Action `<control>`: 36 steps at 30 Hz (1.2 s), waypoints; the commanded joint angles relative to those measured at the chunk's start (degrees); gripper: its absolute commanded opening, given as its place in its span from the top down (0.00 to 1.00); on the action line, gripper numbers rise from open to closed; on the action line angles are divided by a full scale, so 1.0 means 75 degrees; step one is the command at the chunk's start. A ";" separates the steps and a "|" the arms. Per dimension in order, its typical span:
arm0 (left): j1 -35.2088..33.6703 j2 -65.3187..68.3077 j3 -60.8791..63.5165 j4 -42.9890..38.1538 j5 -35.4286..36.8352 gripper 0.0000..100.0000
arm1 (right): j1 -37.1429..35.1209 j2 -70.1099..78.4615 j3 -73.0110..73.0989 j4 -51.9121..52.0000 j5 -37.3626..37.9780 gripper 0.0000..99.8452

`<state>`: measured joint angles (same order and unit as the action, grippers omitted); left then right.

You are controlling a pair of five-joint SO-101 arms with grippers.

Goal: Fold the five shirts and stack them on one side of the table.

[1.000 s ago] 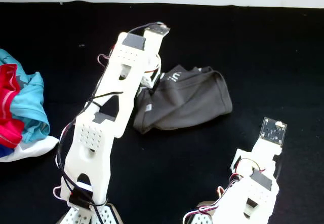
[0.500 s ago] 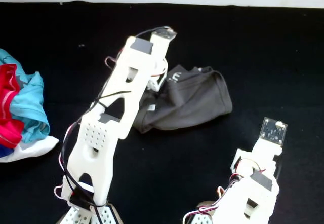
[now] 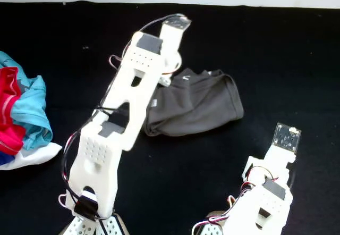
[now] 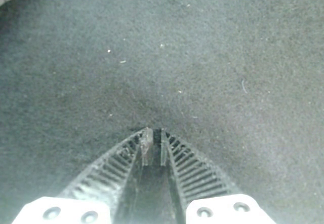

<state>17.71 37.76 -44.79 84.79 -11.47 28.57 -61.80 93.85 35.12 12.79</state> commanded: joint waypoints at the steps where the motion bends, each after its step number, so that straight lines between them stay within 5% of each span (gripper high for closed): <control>1: 0.0697 -0.0862 -0.0100 0.0188 0.0176 0.99 | -0.0064 -0.0006 0.0053 -0.0111 -0.0035 0.94; 16: 0.2936 -0.1377 -0.0100 0.0129 0.0164 0.99 | -0.0064 -0.0006 0.0064 -0.0111 -0.0035 0.94; 21: 0.2948 -0.1354 -0.0088 0.0211 0.0164 0.98 | -0.0064 -0.0006 0.0064 -0.0111 -0.0035 0.94; 28: 0.2901 -0.1401 -0.0182 0.0574 0.0141 0.79 | -0.0064 -0.0006 0.0064 -0.0111 -0.0035 0.94; 36: 0.2139 -0.1272 -0.1213 0.0492 0.0129 0.79 | -0.0064 -0.0006 0.0064 -0.0111 -0.0035 0.94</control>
<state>35.91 30.73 -50.86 88.66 -10.59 28.57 -61.80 93.85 35.12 12.79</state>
